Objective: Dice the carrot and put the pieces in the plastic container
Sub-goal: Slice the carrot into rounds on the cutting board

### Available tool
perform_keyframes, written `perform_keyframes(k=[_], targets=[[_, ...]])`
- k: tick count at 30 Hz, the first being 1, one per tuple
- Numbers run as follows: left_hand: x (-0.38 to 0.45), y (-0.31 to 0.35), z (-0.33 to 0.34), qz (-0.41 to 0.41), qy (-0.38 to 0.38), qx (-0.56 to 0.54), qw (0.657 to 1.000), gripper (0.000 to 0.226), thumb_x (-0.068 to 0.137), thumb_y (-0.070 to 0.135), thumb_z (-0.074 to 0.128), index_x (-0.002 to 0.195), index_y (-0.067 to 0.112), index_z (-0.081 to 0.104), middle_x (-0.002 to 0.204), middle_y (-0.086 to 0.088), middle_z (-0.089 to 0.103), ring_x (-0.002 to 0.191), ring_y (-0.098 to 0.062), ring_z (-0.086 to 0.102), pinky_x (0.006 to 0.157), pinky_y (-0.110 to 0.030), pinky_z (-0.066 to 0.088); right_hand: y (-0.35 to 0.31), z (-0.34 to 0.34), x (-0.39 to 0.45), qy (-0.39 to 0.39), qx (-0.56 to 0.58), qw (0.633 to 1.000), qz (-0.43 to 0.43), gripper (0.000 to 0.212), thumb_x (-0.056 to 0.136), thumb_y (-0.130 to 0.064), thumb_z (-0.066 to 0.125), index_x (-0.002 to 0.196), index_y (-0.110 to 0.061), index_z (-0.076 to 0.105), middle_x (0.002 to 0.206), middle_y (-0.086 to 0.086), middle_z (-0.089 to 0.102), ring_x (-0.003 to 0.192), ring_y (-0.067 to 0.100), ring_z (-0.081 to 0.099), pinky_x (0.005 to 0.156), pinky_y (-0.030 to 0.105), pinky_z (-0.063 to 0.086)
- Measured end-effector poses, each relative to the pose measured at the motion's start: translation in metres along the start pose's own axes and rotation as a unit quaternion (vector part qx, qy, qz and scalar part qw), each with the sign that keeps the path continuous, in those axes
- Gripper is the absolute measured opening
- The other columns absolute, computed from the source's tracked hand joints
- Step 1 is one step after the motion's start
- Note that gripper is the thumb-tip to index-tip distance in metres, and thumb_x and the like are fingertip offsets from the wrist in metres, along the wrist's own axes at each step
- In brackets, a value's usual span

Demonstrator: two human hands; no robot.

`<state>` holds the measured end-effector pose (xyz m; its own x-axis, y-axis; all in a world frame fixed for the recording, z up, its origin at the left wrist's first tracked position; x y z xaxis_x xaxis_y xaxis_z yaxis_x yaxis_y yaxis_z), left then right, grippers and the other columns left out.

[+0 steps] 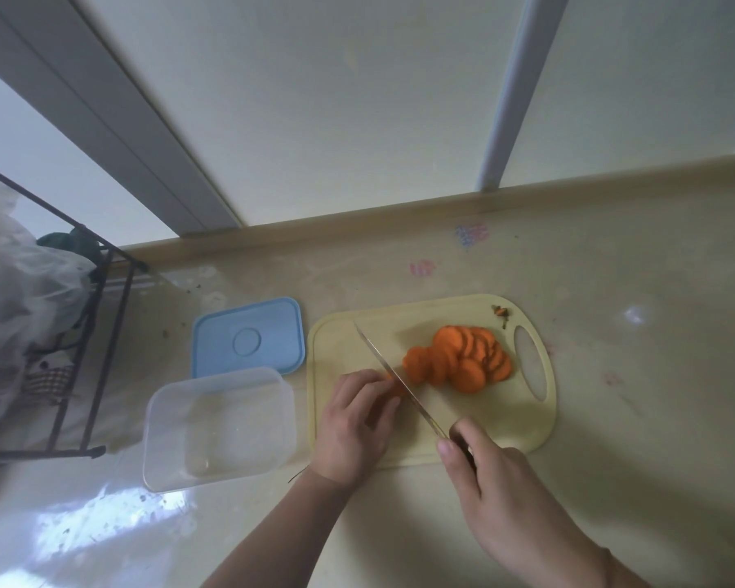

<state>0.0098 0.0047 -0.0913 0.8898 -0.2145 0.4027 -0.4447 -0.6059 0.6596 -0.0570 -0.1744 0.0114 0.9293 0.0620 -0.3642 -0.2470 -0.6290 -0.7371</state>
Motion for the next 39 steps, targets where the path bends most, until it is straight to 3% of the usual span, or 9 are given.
perform_keyframes(k=[7,10,12,16,18,24,28,31,39], targets=[[-0.002,-0.002,0.004,0.027,0.004,0.003,1.000,0.017,0.083,0.003,0.079,0.098,0.003,0.074,0.096,-0.002,0.061,0.085,-0.025,0.063,0.075,-0.033,0.053,-0.002,0.001,-0.003,-0.007,-0.038,0.999,0.015,0.029,0.098,-0.052,0.028,0.083,-0.027,0.031,0.054,0.002,0.043,0.055,0.017,0.043,0.058,0.034,0.032],[-0.005,-0.002,0.007,0.037,0.012,-0.004,0.999,0.022,0.084,0.003,0.078,0.103,0.008,0.068,0.100,0.002,0.056,0.086,-0.026,0.062,0.077,-0.033,0.053,-0.006,0.005,0.004,-0.017,-0.046,0.999,0.011,0.028,0.100,-0.048,0.028,0.084,-0.026,0.031,0.057,0.000,0.043,0.055,0.017,0.042,0.061,0.037,0.033],[-0.006,-0.004,0.009,0.027,0.016,-0.012,0.999,0.021,0.088,0.007,0.075,0.106,0.011,0.065,0.101,0.002,0.055,0.087,-0.027,0.061,0.078,-0.034,0.053,-0.007,0.010,0.016,-0.024,-0.049,0.998,0.006,0.027,0.101,-0.047,0.027,0.083,-0.027,0.031,0.060,-0.002,0.046,0.059,0.017,0.044,0.064,0.040,0.036],[-0.004,0.000,0.007,0.044,0.010,-0.026,0.999,0.015,0.100,0.024,0.062,0.107,0.011,0.064,0.100,0.001,0.053,0.089,-0.022,0.057,0.082,-0.028,0.051,-0.009,0.021,0.041,-0.015,-0.049,0.999,0.010,0.028,0.099,-0.051,0.024,0.082,-0.030,0.029,0.072,0.003,0.055,0.079,0.033,0.056,0.067,0.044,0.043],[-0.001,0.001,0.006,0.042,0.009,-0.031,0.999,0.015,0.098,0.022,0.063,0.108,0.011,0.063,0.101,0.002,0.052,0.089,-0.021,0.057,0.082,-0.027,0.051,-0.010,0.024,0.047,-0.010,-0.047,0.999,0.003,0.028,0.099,-0.053,0.023,0.083,-0.030,0.030,0.074,0.004,0.057,0.079,0.034,0.057,0.067,0.045,0.045],[-0.001,-0.005,0.006,0.027,0.004,-0.037,0.999,0.016,0.091,0.015,0.070,0.105,0.010,0.064,0.099,0.002,0.052,0.084,-0.029,0.065,0.075,-0.038,0.055,0.012,0.011,0.009,-0.022,-0.029,0.999,0.007,0.028,0.099,-0.049,0.032,0.077,-0.030,0.031,0.056,-0.002,0.044,0.057,0.016,0.042,0.064,0.039,0.035],[-0.002,-0.004,0.006,0.024,0.016,-0.035,0.999,0.016,0.092,0.014,0.069,0.106,0.011,0.063,0.099,0.002,0.053,0.085,-0.029,0.065,0.076,-0.037,0.054,0.020,0.017,0.006,-0.028,-0.041,0.999,0.006,0.027,0.098,-0.051,0.028,0.080,-0.031,0.032,0.059,-0.001,0.047,0.060,0.016,0.045,0.066,0.041,0.039],[-0.003,-0.002,0.005,0.031,0.012,-0.030,0.999,0.017,0.092,0.014,0.069,0.108,0.012,0.063,0.098,0.002,0.052,0.084,-0.029,0.064,0.074,-0.036,0.054,0.014,0.027,0.031,-0.017,-0.039,0.999,0.015,0.029,0.099,-0.051,0.026,0.092,-0.027,0.041,0.076,0.001,0.059,0.079,0.026,0.057,0.072,0.043,0.043],[-0.003,-0.004,0.002,0.012,0.014,-0.010,1.000,0.016,0.091,0.010,0.068,0.106,0.002,0.071,0.109,-0.004,0.057,0.094,-0.028,0.063,0.082,-0.034,0.054,0.020,0.019,0.042,0.022,0.041,0.998,0.048,0.034,0.100,-0.042,0.037,0.076,-0.018,0.039,0.058,0.001,0.048,0.055,0.012,0.047,0.055,0.029,0.035]])
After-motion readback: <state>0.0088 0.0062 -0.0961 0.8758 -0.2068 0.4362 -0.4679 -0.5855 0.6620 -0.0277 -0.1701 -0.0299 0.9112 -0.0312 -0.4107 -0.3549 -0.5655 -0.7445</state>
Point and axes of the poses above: each hand's wrist, its own x-axis towards the middle knuckle, its own z-axis out of the palm, y = z × x, the point moved 2 cm from there along x, towards the middle knuckle
